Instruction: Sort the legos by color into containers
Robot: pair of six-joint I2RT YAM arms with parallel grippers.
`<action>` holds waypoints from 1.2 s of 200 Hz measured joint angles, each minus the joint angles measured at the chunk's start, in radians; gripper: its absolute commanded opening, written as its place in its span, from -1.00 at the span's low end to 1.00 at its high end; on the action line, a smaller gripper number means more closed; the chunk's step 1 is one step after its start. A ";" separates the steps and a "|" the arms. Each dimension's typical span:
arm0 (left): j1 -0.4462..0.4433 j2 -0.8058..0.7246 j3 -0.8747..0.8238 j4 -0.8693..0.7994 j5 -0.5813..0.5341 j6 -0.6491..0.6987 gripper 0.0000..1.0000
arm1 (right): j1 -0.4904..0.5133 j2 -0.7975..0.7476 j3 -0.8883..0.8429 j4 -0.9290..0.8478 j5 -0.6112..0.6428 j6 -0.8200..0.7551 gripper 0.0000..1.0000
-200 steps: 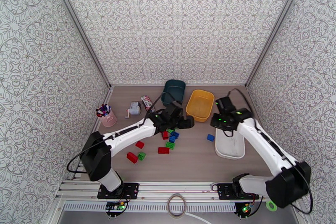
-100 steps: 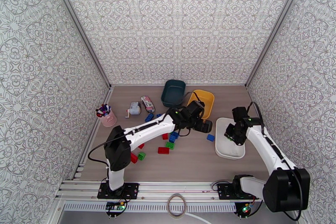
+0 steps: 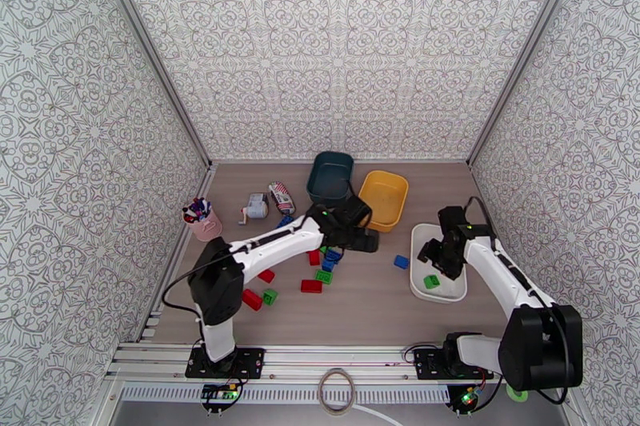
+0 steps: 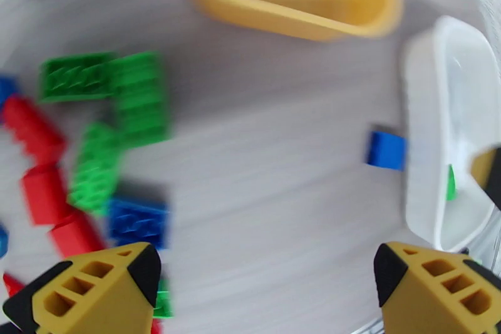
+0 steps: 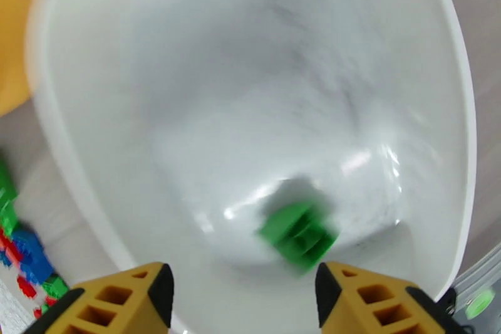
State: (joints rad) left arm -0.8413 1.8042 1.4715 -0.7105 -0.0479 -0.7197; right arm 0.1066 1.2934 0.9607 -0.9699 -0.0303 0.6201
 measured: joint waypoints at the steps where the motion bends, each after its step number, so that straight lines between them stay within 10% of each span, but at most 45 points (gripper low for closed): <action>1: 0.003 -0.003 -0.004 0.000 -0.002 -0.002 0.91 | 0.003 0.000 0.003 0.000 0.001 0.000 0.25; 100: 0.254 -0.416 -0.438 0.037 -0.078 -0.232 0.91 | 0.475 0.337 0.329 0.027 -0.035 -0.018 0.20; 240: 0.254 -0.541 -0.593 0.044 -0.081 -0.354 0.92 | 0.505 0.846 0.885 -0.043 -0.030 0.046 0.13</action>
State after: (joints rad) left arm -0.5873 1.2636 0.8787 -0.6666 -0.1291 -1.0737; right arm 0.6113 2.1395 1.8462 -1.0126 -0.0605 0.6662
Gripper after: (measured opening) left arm 0.957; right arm 0.565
